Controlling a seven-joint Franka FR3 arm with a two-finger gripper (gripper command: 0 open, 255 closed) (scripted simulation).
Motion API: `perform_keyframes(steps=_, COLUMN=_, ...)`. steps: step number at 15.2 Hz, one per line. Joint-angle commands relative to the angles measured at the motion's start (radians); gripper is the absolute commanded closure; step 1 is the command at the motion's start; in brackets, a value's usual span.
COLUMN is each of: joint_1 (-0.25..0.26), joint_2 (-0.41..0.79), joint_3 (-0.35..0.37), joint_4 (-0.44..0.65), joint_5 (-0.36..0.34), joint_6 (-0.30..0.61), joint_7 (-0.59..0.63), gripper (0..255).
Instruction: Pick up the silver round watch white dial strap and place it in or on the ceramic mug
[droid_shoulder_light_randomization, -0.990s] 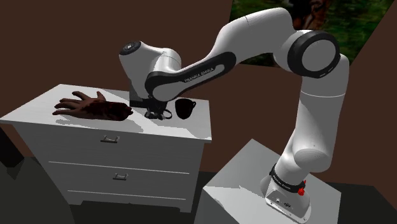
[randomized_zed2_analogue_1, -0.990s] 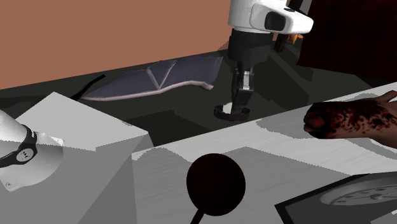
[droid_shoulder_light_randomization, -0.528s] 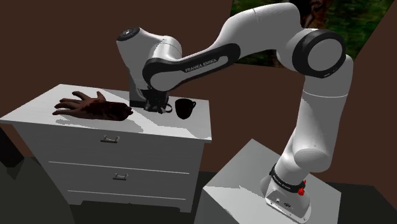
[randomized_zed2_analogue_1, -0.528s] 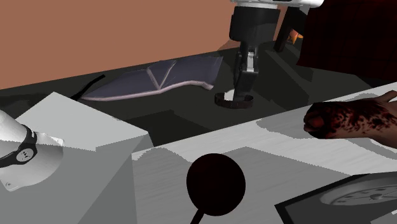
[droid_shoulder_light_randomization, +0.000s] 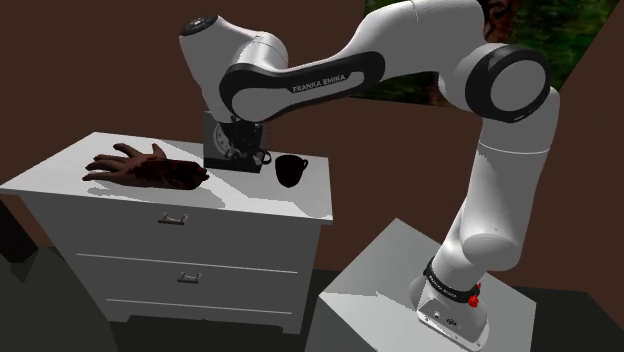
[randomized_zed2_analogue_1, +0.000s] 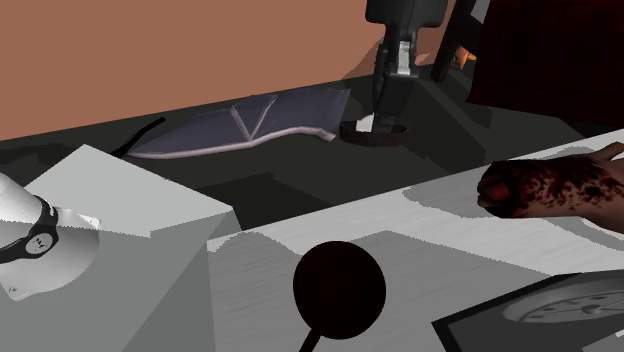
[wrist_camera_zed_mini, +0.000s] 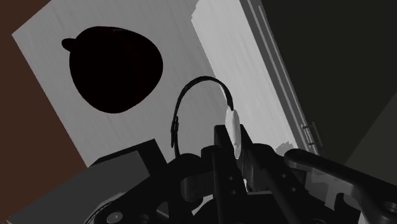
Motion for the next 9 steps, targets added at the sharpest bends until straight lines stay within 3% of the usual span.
perform_keyframes(steps=1, joint_1=0.002, joint_2=0.000, joint_3=0.001, joint_4=0.027, joint_5=0.002, joint_6=-0.026, joint_7=-0.009, gripper=255)
perform_keyframes(steps=2, joint_1=0.003, joint_2=-0.001, joint_3=0.001, joint_4=0.036, joint_5=0.003, joint_6=-0.035, joint_7=-0.012, gripper=255)
perform_keyframes(steps=9, joint_1=-0.118, joint_2=-0.161, joint_3=-0.058, joint_4=-0.162, joint_5=0.049, joint_6=0.081, joint_7=-0.163, gripper=255)
